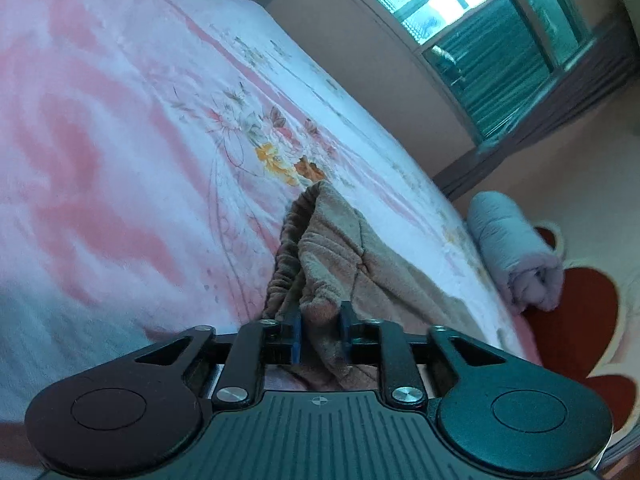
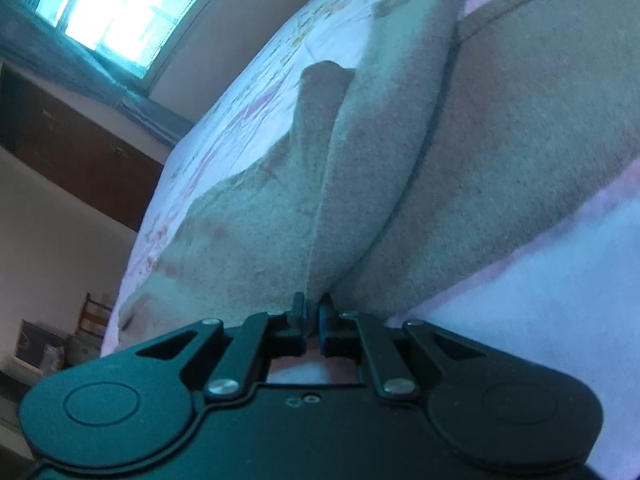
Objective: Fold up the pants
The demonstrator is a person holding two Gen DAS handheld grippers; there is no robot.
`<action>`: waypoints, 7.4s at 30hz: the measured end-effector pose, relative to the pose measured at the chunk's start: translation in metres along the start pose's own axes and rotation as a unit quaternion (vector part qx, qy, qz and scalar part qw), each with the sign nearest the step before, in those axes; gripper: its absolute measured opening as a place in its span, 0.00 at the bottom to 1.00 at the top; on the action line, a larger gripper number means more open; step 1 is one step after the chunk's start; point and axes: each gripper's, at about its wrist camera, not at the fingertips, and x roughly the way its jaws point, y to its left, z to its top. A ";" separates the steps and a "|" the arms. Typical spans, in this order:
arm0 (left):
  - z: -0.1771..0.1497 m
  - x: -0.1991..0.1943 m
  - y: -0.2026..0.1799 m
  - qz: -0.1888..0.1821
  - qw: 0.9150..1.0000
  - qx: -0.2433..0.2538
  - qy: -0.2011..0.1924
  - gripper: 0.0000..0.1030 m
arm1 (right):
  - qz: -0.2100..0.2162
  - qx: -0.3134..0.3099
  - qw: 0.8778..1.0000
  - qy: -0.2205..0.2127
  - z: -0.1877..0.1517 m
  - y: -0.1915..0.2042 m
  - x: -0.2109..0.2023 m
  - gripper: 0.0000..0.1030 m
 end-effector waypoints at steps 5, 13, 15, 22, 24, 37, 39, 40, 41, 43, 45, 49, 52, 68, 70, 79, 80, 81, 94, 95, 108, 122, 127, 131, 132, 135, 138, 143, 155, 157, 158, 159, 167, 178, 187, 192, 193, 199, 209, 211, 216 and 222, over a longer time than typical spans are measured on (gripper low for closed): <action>0.003 -0.028 -0.029 0.135 0.987 0.071 -0.053 0.99 | 0.020 0.018 0.998 -0.050 0.001 -0.004 -0.023 0.20; -0.037 -0.035 -0.138 0.149 0.961 0.214 -0.087 0.82 | 0.032 0.045 0.993 -0.103 0.002 -0.011 -0.052 0.21; -0.048 -0.016 -0.157 0.140 0.962 0.225 -0.062 0.57 | 0.028 0.044 0.993 -0.104 0.002 -0.013 -0.056 0.21; -0.075 0.060 -0.155 0.191 0.948 0.252 0.032 0.49 | -0.027 -0.005 0.994 -0.102 0.005 -0.001 -0.066 0.25; -0.077 0.058 -0.154 0.187 0.948 0.257 0.024 0.49 | -0.056 -0.051 0.992 -0.105 0.012 0.010 -0.068 0.25; -0.137 0.111 -0.288 0.077 0.951 0.299 0.036 0.49 | -0.098 -0.112 0.977 -0.150 0.068 0.045 -0.038 0.26; -0.167 0.131 -0.307 0.068 0.945 0.313 0.059 0.49 | -0.101 -0.109 0.977 -0.150 0.066 0.039 -0.044 0.26; -0.185 0.142 -0.316 0.072 0.940 0.325 0.074 0.49 | -0.107 -0.111 0.976 -0.152 0.064 0.036 -0.049 0.26; -0.204 0.140 -0.327 0.087 0.934 0.338 0.076 0.53 | -0.113 -0.115 0.975 -0.153 0.063 0.032 -0.054 0.27; -0.232 0.137 -0.339 0.118 0.913 0.388 0.048 0.55 | -0.121 -0.128 0.973 -0.149 0.062 0.029 -0.061 0.28; -0.234 0.132 -0.339 0.123 0.916 0.381 0.038 0.55 | -0.130 -0.147 0.971 -0.139 0.064 0.029 -0.059 0.28; -0.231 0.122 -0.332 0.138 0.913 0.382 0.033 0.56 | -0.144 -0.208 0.960 -0.120 0.069 0.051 -0.038 0.28; -0.223 0.125 -0.320 0.127 0.931 0.338 0.042 0.57 | -0.188 -0.275 0.938 -0.095 0.074 0.073 -0.004 0.29; -0.225 0.132 -0.316 0.114 0.927 0.354 0.046 0.59 | -0.259 -0.014 0.952 -0.160 0.051 -0.045 -0.095 0.00; -0.225 0.132 -0.316 0.112 0.927 0.354 0.044 0.59 | -0.243 -0.031 0.950 -0.192 0.043 -0.043 -0.112 0.00; -0.221 0.131 -0.316 0.113 0.932 0.342 0.050 0.60 | -0.244 -0.304 0.918 -0.066 0.076 0.085 0.002 0.12; -0.221 0.131 -0.317 0.113 0.932 0.341 0.050 0.60 | -0.264 -0.326 0.906 -0.050 0.077 0.089 0.019 0.14; -0.221 0.132 -0.317 0.115 0.932 0.341 0.050 0.60 | -0.284 -0.340 0.896 -0.026 0.077 0.090 0.034 0.15; -0.225 0.133 -0.317 0.112 0.928 0.352 0.044 0.60 | -0.282 -0.272 0.909 -0.145 0.054 0.041 -0.053 0.28; -0.224 0.133 -0.317 0.113 0.929 0.351 0.045 0.60 | -0.255 -0.273 0.917 -0.141 0.057 0.051 -0.050 0.33; -0.221 0.133 -0.317 0.110 0.931 0.344 0.053 0.61 | -0.388 -0.408 0.826 -0.019 0.072 0.084 0.066 0.00; -0.220 0.132 -0.316 0.105 0.932 0.343 0.053 0.62 | -0.281 -0.319 0.896 -0.125 0.051 0.087 -0.013 0.42; -0.221 0.132 -0.315 0.104 0.934 0.339 0.050 0.62 | -0.352 -0.396 0.847 -0.039 0.048 0.109 0.055 0.39; -0.221 0.131 -0.314 0.101 0.934 0.340 0.050 0.62 | -0.418 -0.422 0.804 -0.023 0.047 0.105 0.080 0.34; -0.221 0.131 -0.314 0.099 0.934 0.340 0.051 0.62 | -0.425 -0.420 0.802 -0.013 0.052 0.101 0.085 0.04; -0.218 0.130 -0.312 0.092 0.936 0.335 0.053 0.62 | -0.410 -0.372 0.833 -0.016 0.073 0.083 0.070 0.00; -0.218 0.129 -0.310 0.087 0.938 0.332 0.051 0.63 | -0.348 -0.226 0.905 -0.096 0.067 0.051 0.003 0.00; -0.222 0.129 -0.311 0.089 0.934 0.344 0.047 0.63 | -0.099 0.250 0.942 -0.198 0.000 -0.091 -0.093 0.01; -0.219 0.130 -0.311 0.092 0.934 0.342 0.053 0.63 | -0.355 -0.486 0.794 -0.085 0.038 0.082 0.004 0.37; -0.219 0.130 -0.311 0.092 0.934 0.342 0.054 0.63 | -0.377 -0.521 0.763 -0.060 0.047 0.086 0.033 0.37; -0.219 0.130 -0.311 0.092 0.934 0.342 0.054 0.63 | -0.385 -0.531 0.753 -0.052 0.050 0.087 0.043 0.35; -0.219 0.130 -0.311 0.091 0.933 0.343 0.054 0.63 | -0.391 -0.539 0.745 -0.042 0.053 0.088 0.054 0.32; -0.219 0.130 -0.311 0.091 0.933 0.344 0.053 0.63 | -0.388 -0.493 0.779 -0.015 0.098 0.076 0.080 0.00; -0.221 0.129 -0.310 0.092 0.933 0.344 0.047 0.63 | -0.163 -0.145 0.926 -0.308 0.172 0.030 -0.169 0.00; -0.218 0.130 -0.313 0.093 0.929 0.353 0.057 0.64 | -0.201 0.073 0.950 -0.228 0.080 -0.150 -0.180 0.00; -0.220 0.131 -0.314 0.098 0.929 0.353 0.055 0.64 | -0.188 0.044 0.953 -0.235 0.097 -0.129 -0.186 0.00; -0.220 0.131 -0.314 0.098 0.929 0.353 0.055 0.64 | -0.182 0.038 0.953 -0.238 0.102 -0.122 -0.189 0.00; -0.215 0.132 -0.316 0.097 0.928 0.353 0.068 0.64 | -0.185 0.069 0.955 -0.219 0.097 -0.138 -0.196 0.00; -0.212 0.132 -0.316 0.097 0.926 0.355 0.077 0.64 | -0.118 0.133 0.955 -0.238 0.079 -0.172 -0.200 0.00; -0.212 0.133 -0.316 0.099 0.926 0.356 0.076 0.64 | -0.133 0.151 0.956 -0.212 0.079 -0.184 -0.193 0.00; -0.211 0.133 -0.318 0.099 0.925 0.357 0.082 0.64 | -0.102 0.153 0.943 -0.279 0.063 -0.186 -0.231 0.06; -0.214 0.134 -0.319 0.105 0.925 0.357 0.078 0.65 | -0.116 0.194 0.937 -0.266 0.048 -0.213 -0.246 0.00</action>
